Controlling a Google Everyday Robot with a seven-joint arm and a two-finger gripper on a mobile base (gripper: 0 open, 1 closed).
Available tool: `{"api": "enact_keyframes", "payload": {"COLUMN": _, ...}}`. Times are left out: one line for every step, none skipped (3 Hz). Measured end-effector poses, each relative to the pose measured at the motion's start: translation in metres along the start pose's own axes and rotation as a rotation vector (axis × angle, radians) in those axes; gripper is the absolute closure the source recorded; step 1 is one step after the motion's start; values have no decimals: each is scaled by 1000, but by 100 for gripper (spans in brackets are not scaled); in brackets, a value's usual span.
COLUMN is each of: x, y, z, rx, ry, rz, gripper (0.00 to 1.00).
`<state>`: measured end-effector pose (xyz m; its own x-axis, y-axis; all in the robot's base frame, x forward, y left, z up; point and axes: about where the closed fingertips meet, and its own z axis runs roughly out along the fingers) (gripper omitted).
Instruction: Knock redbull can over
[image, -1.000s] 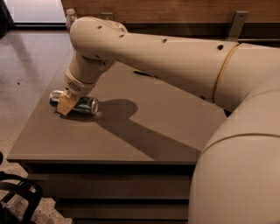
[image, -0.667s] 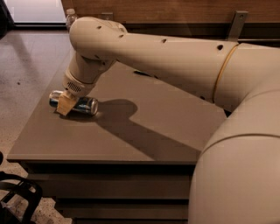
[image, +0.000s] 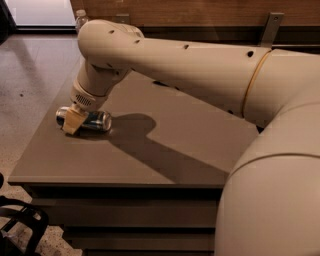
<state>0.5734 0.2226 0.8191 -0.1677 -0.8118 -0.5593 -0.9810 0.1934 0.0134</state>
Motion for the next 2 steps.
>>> {"api": "enact_keyframes", "payload": {"x": -1, "y": 1, "z": 1, "rx": -1, "ry": 1, "rz": -2, "gripper": 0}}
{"api": "enact_keyframes", "payload": {"x": -1, "y": 1, "z": 1, "rx": -2, "ry": 1, "rz": -2, "gripper": 0}}
